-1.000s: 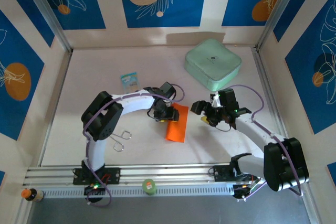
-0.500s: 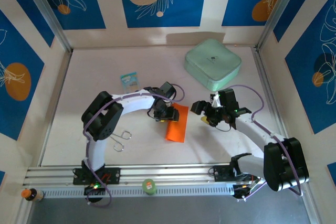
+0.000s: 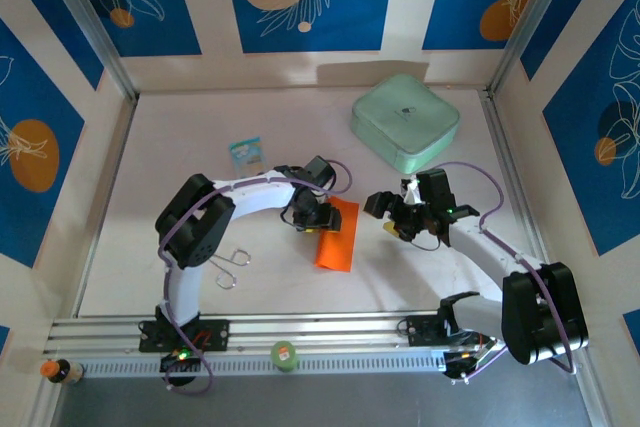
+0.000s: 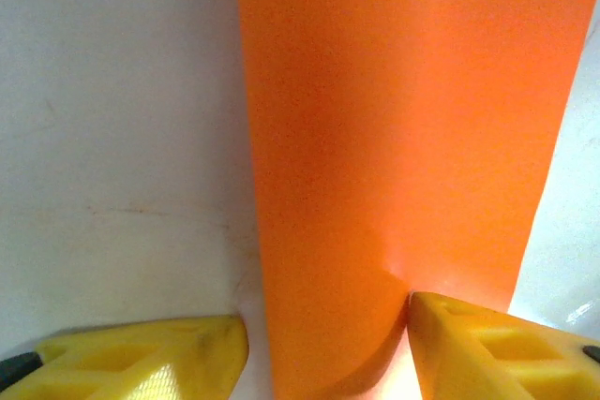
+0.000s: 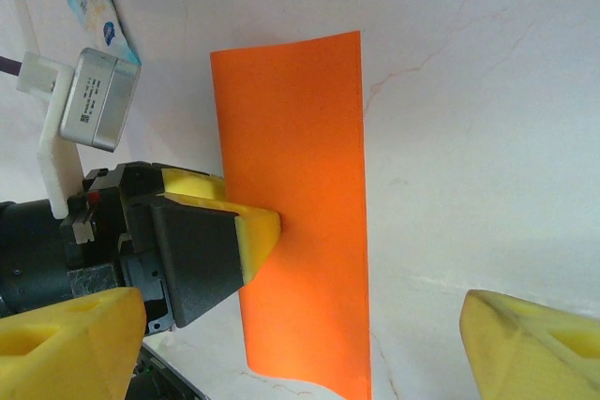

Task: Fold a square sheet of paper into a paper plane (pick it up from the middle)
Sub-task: Hold the square sheet of paper at the center of the table.

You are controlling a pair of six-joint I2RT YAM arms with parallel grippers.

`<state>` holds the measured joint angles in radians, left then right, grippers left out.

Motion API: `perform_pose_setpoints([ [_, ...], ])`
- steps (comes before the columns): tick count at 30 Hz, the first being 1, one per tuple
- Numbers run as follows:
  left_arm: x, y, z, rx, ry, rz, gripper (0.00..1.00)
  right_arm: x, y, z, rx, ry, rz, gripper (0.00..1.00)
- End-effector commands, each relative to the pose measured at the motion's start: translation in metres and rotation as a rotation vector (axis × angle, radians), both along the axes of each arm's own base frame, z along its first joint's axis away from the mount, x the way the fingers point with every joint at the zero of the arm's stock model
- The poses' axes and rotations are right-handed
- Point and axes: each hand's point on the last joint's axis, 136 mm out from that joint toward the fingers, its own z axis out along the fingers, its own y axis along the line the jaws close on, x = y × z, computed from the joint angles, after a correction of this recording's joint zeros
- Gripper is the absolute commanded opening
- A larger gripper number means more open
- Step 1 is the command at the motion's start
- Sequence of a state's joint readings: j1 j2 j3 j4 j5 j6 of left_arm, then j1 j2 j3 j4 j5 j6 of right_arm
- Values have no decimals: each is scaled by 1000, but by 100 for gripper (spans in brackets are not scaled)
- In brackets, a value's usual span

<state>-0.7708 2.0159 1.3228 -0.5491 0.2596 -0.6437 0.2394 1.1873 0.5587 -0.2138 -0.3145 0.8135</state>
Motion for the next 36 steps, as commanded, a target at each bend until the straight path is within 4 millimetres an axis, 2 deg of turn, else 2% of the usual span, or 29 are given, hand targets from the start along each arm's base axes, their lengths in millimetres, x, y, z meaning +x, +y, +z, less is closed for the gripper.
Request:
perform_pose_setpoints([
  [1,-10,47,-74,248,19,-22,59,-6,0,-2,15,29,3,87],
  [26,-11,51,-81,272,23,-43,60,-6,4,-5,36,41,23,87],
  [36,-11,48,-80,258,36,0,60,-7,10,-3,62,37,54,82],
])
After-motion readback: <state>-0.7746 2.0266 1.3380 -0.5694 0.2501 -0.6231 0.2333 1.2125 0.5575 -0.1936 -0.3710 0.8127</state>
